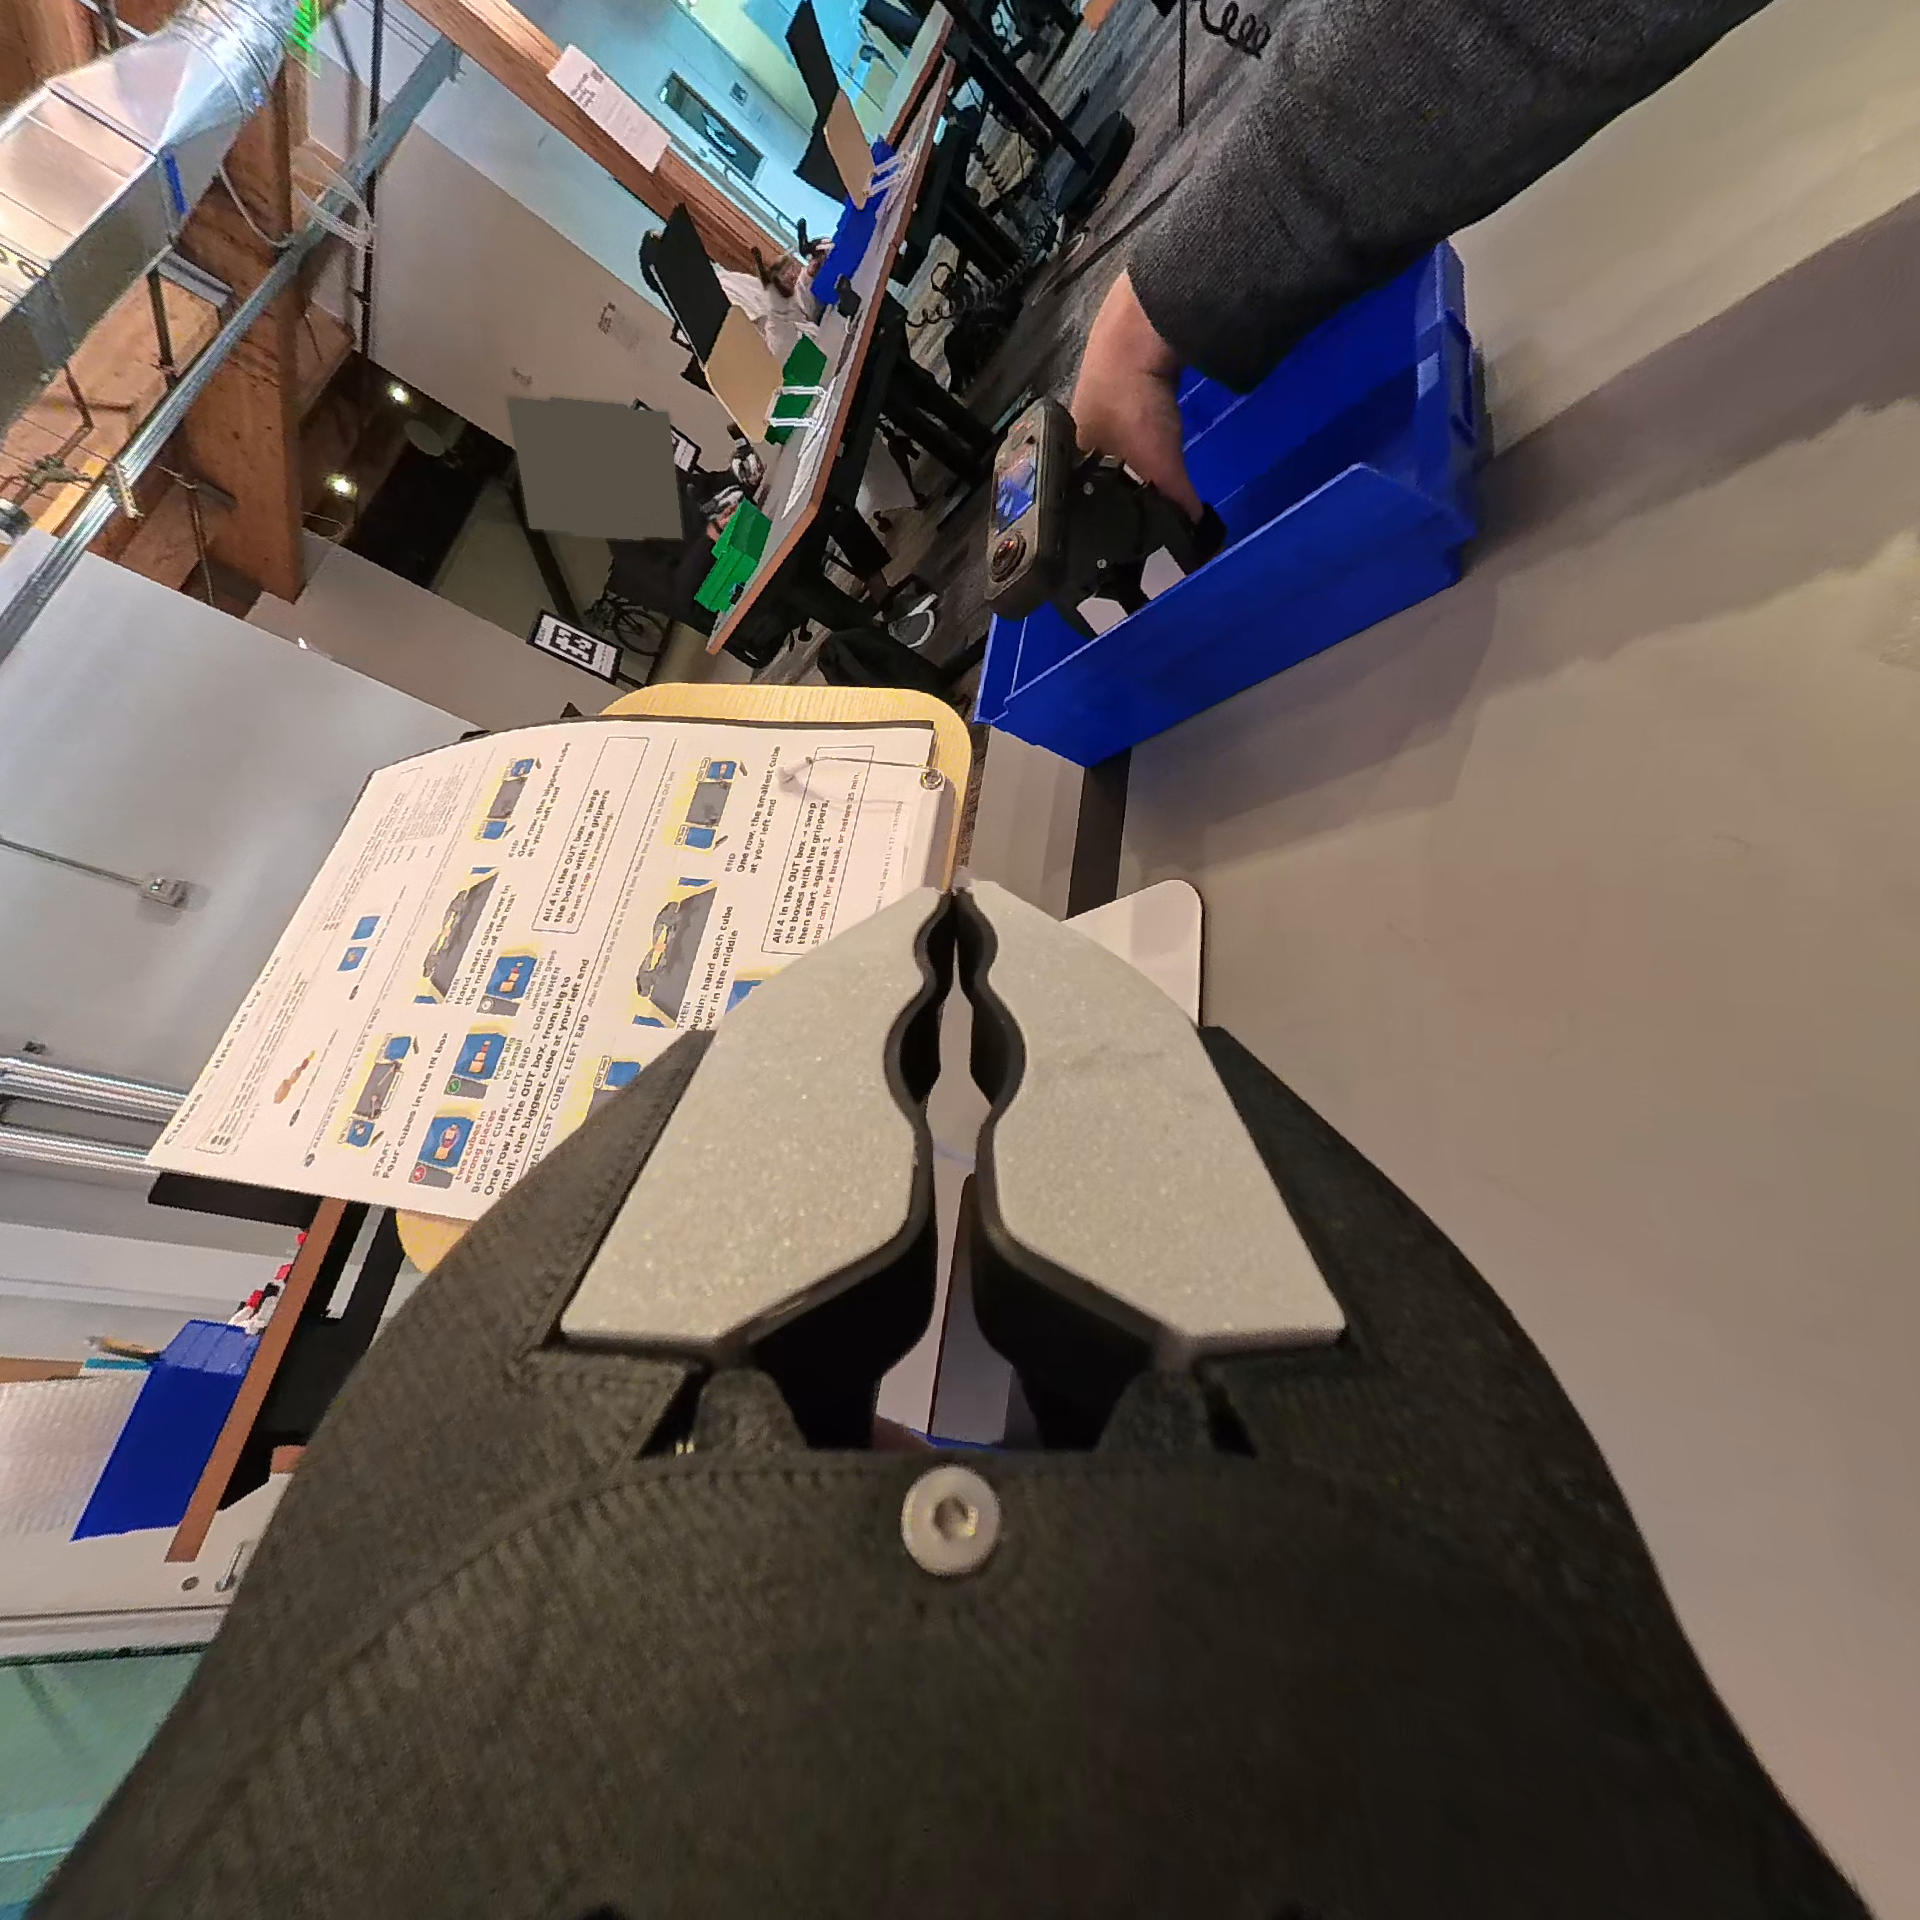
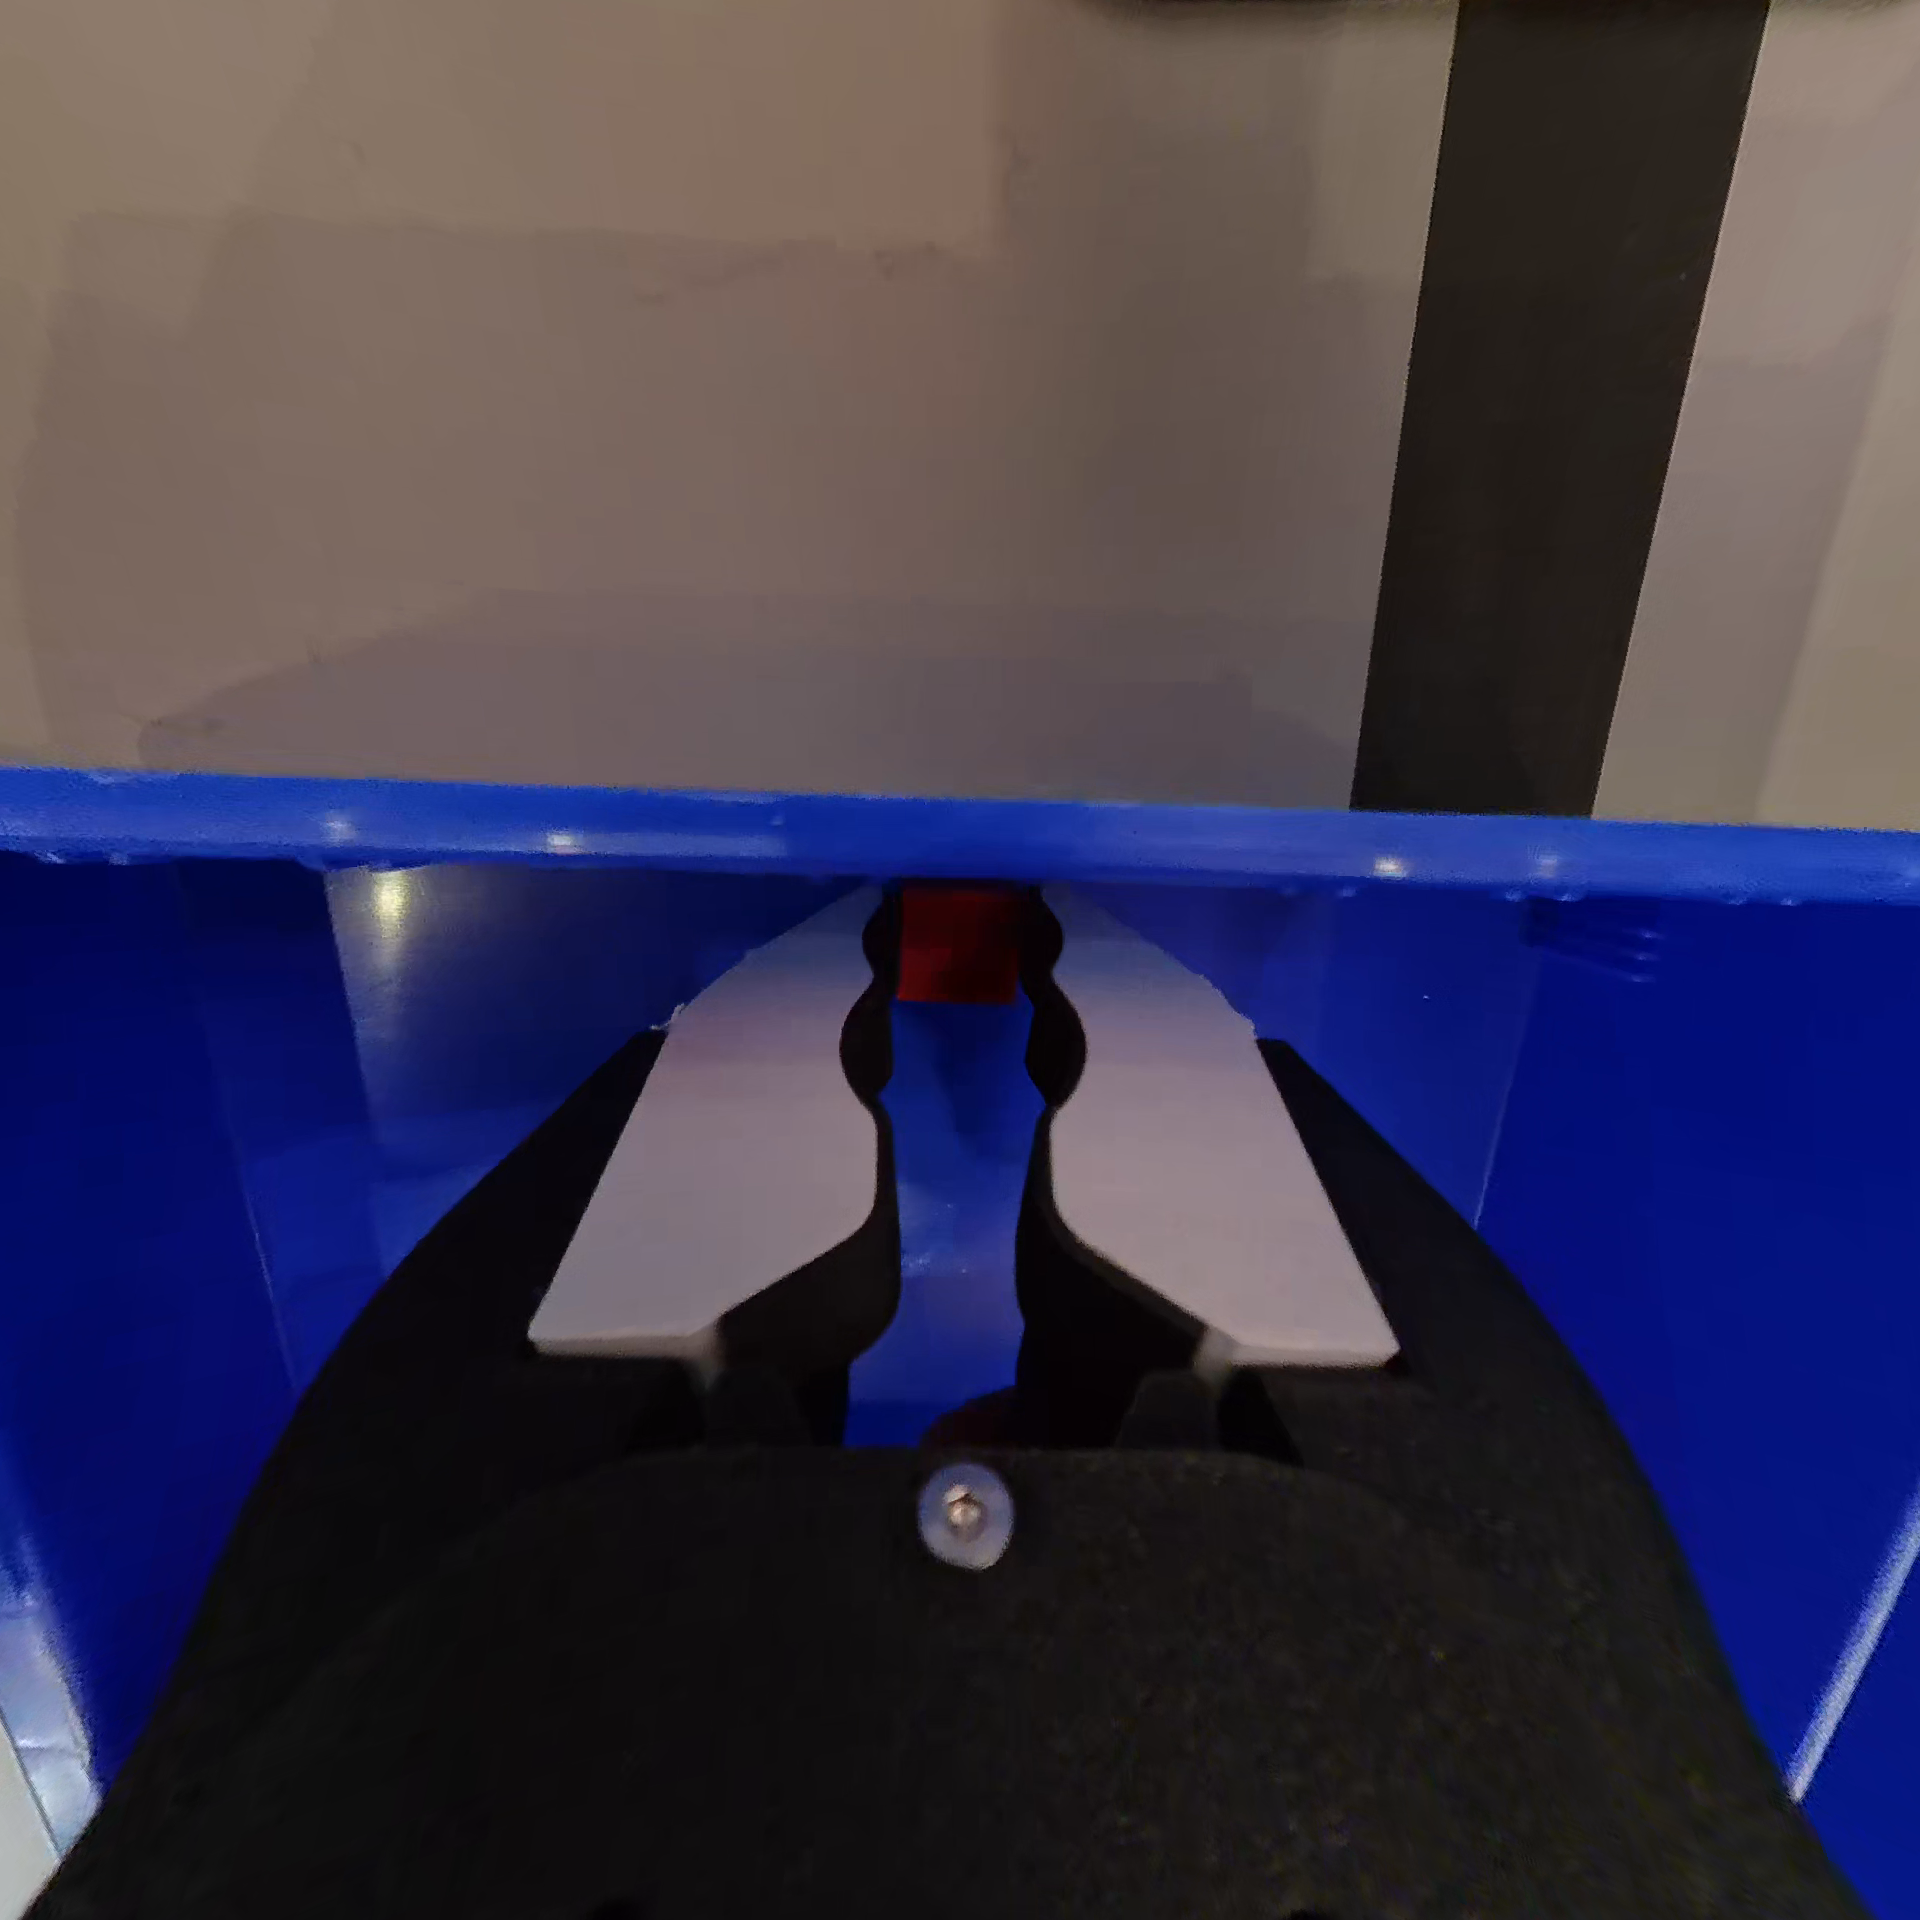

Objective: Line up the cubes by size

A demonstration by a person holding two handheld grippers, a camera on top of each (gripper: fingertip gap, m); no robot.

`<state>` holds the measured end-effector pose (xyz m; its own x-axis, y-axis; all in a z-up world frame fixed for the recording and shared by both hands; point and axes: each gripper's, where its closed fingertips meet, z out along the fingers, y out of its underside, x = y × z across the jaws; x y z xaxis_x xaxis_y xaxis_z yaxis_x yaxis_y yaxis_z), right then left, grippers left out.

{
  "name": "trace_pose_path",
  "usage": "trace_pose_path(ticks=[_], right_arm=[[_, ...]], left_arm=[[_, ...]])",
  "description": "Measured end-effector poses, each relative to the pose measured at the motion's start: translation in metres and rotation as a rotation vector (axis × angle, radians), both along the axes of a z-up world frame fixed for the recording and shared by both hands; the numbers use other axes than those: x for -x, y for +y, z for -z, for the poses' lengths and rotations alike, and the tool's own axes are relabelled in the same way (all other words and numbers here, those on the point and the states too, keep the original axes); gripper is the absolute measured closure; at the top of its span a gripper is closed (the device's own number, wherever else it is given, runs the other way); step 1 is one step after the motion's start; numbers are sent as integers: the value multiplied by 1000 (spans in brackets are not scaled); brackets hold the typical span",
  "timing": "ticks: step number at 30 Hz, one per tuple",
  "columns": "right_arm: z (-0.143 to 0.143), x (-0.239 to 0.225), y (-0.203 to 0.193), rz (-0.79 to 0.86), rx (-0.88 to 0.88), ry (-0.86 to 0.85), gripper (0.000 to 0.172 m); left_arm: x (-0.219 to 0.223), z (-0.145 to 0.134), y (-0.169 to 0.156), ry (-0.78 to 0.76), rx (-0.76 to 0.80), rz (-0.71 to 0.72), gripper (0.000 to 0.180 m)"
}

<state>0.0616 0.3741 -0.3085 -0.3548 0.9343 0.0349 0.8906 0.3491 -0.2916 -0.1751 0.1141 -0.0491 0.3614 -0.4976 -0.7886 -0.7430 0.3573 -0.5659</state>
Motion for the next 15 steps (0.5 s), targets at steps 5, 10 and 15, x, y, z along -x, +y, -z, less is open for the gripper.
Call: trace_pose_path(ticks=[5, 10, 15], right_arm=[[-3, 0, 3, 14, -35, -3, 131], [-36, -3, 9, 52, -112, 71, 127], [-102, -14, 18, 179, -346, 190, 129]], left_arm=[[0, 0, 0, 1, 3, 2, 180], [5, -3, -1, -5, -7, -12, 180], [24, -5, 4, 0, -11, -90, 168]])
